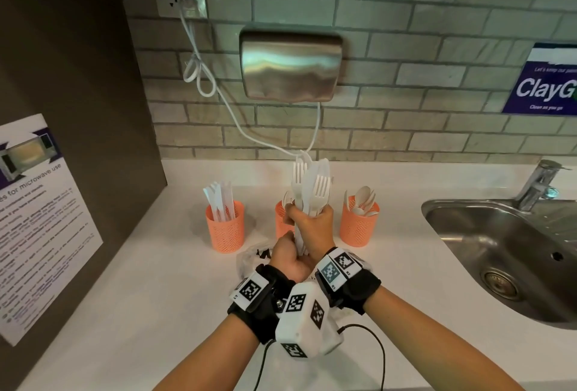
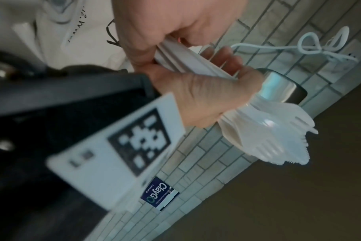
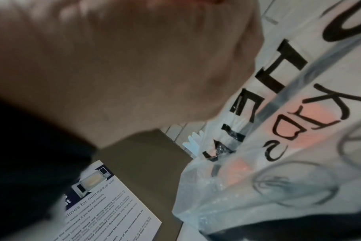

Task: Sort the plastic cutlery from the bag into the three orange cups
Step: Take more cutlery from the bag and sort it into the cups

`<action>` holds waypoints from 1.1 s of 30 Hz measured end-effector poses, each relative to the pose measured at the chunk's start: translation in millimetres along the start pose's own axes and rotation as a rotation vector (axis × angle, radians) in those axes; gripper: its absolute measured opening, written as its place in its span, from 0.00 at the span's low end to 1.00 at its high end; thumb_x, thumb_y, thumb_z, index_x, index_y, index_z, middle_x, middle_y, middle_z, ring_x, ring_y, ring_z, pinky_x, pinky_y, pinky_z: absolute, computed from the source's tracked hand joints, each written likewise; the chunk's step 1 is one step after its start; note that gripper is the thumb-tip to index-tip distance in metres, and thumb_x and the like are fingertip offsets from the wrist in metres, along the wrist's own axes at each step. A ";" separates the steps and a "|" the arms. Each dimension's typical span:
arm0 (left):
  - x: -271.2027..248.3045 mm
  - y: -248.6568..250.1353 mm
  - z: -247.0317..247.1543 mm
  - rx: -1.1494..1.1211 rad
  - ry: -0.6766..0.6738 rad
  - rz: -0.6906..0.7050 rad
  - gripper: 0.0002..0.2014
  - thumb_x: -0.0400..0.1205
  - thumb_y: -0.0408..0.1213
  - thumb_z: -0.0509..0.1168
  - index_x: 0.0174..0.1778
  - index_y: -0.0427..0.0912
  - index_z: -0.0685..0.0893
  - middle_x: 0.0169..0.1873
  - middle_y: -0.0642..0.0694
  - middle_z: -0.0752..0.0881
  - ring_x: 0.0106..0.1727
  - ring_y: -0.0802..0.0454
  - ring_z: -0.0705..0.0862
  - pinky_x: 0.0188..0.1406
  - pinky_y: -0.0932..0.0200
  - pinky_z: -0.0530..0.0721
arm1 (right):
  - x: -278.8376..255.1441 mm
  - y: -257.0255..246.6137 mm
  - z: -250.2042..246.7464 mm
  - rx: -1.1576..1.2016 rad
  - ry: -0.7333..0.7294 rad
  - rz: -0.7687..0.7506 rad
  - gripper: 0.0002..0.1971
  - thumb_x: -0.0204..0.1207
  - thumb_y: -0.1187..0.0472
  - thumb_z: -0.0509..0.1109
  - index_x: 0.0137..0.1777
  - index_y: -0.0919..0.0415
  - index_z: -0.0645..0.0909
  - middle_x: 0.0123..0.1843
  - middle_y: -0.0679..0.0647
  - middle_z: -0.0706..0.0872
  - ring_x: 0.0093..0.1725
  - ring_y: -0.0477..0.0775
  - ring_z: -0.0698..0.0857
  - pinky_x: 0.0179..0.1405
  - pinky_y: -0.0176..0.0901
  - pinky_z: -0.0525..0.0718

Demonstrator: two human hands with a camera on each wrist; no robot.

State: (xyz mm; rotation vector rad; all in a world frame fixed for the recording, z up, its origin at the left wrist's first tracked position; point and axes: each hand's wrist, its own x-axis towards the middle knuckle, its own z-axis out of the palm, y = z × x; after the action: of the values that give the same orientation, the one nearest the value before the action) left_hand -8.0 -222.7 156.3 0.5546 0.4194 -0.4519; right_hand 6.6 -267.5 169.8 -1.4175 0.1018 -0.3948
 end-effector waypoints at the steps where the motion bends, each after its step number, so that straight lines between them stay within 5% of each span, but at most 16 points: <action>1: 4.0 0.8 -0.9 -0.008 -0.030 -0.005 0.18 0.86 0.43 0.55 0.66 0.37 0.78 0.58 0.38 0.86 0.58 0.46 0.85 0.56 0.53 0.83 | -0.3 3.0 0.0 -0.014 -0.003 0.018 0.08 0.61 0.73 0.72 0.31 0.59 0.80 0.24 0.53 0.83 0.26 0.51 0.82 0.32 0.44 0.84; 2: 6.8 1.1 -1.3 -0.020 -0.048 -0.010 0.21 0.85 0.46 0.56 0.71 0.40 0.76 0.66 0.40 0.81 0.66 0.46 0.80 0.66 0.51 0.78 | -0.5 5.2 -0.3 -0.020 -0.010 0.029 0.07 0.62 0.71 0.72 0.33 0.58 0.80 0.25 0.54 0.83 0.26 0.51 0.83 0.33 0.44 0.85; 4: 8.2 -0.5 -2.0 -0.026 -0.081 -0.021 0.23 0.84 0.48 0.58 0.73 0.43 0.74 0.65 0.42 0.81 0.63 0.46 0.80 0.70 0.51 0.74 | 0.6 6.7 -1.9 -0.042 -0.034 0.040 0.08 0.66 0.72 0.72 0.34 0.59 0.80 0.25 0.53 0.83 0.22 0.45 0.82 0.29 0.40 0.85; 7: 7.0 -2.8 -7.7 0.103 -0.112 -0.054 0.20 0.85 0.47 0.54 0.69 0.41 0.77 0.51 0.39 0.84 0.49 0.45 0.83 0.54 0.50 0.82 | 4.5 4.1 -9.5 -0.061 -0.038 0.042 0.08 0.70 0.72 0.70 0.33 0.61 0.79 0.22 0.54 0.81 0.18 0.43 0.79 0.22 0.35 0.81; 10: -4.0 3.4 -13.9 0.509 -0.091 0.001 0.14 0.87 0.38 0.50 0.51 0.37 0.80 0.42 0.40 0.83 0.42 0.45 0.82 0.45 0.51 0.82 | 13.1 9.2 -21.3 -0.095 -0.014 0.063 0.11 0.71 0.73 0.68 0.33 0.58 0.77 0.26 0.53 0.80 0.23 0.45 0.80 0.22 0.34 0.79; 13: -10.1 13.7 -15.4 0.921 -0.020 0.338 0.09 0.85 0.34 0.56 0.47 0.40 0.81 0.42 0.44 0.84 0.43 0.49 0.83 0.46 0.57 0.82 | 17.7 14.1 -32.7 -0.154 -0.054 0.075 0.12 0.71 0.75 0.67 0.34 0.57 0.78 0.26 0.53 0.81 0.24 0.47 0.79 0.21 0.34 0.78; 16: -9.0 27.4 -14.1 1.050 -0.018 0.744 0.04 0.82 0.31 0.63 0.49 0.41 0.81 0.41 0.48 0.83 0.41 0.50 0.83 0.43 0.62 0.84 | 14.5 19.9 -39.6 -0.234 -0.094 0.078 0.12 0.70 0.75 0.67 0.32 0.58 0.76 0.23 0.54 0.77 0.17 0.45 0.76 0.16 0.34 0.75; 19: -13.0 34.7 -3.3 1.019 -0.079 0.856 0.05 0.80 0.29 0.66 0.49 0.39 0.82 0.37 0.47 0.82 0.34 0.52 0.81 0.29 0.73 0.80 | 9.0 25.7 -41.3 -0.247 -0.125 0.087 0.10 0.68 0.77 0.66 0.34 0.61 0.76 0.23 0.55 0.76 0.16 0.44 0.75 0.15 0.35 0.74; 21: -11.4 36.3 1.6 1.031 -0.073 0.917 0.06 0.79 0.30 0.67 0.50 0.42 0.82 0.36 0.47 0.81 0.33 0.51 0.81 0.29 0.71 0.80 | 5.2 30.4 -40.6 -0.279 -0.166 0.090 0.08 0.68 0.76 0.67 0.38 0.62 0.76 0.24 0.54 0.77 0.15 0.43 0.74 0.16 0.36 0.74; 24: -4.9 38.8 3.8 1.033 -0.042 0.966 0.08 0.78 0.34 0.69 0.51 0.49 0.83 0.34 0.47 0.79 0.35 0.49 0.79 0.35 0.62 0.80 | 1.7 37.6 -43.0 -0.342 -0.212 0.058 0.10 0.67 0.72 0.68 0.48 0.62 0.77 0.27 0.53 0.79 0.18 0.46 0.75 0.19 0.38 0.75; 28: -2.3 40.3 2.6 1.045 0.022 0.956 0.06 0.78 0.36 0.69 0.50 0.46 0.83 0.31 0.51 0.76 0.36 0.50 0.76 0.41 0.53 0.78 | -2.0 42.6 -50.2 -0.437 -0.269 -0.004 0.12 0.67 0.70 0.69 0.40 0.51 0.75 0.27 0.50 0.80 0.21 0.48 0.78 0.22 0.40 0.76; 33: 0.9 41.0 4.4 1.034 0.017 0.879 0.03 0.78 0.33 0.69 0.40 0.42 0.80 0.30 0.50 0.75 0.32 0.55 0.73 0.32 0.65 0.75 | -5.6 47.1 -53.3 -0.391 -0.305 0.045 0.12 0.66 0.72 0.70 0.42 0.56 0.75 0.28 0.53 0.78 0.17 0.42 0.74 0.18 0.36 0.73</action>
State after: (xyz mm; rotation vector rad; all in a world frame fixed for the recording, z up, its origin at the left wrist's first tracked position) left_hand 14.8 -194.4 175.8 1.6487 -0.1100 0.2385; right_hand -5.0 -311.1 114.5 -1.8422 -0.0404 -0.1192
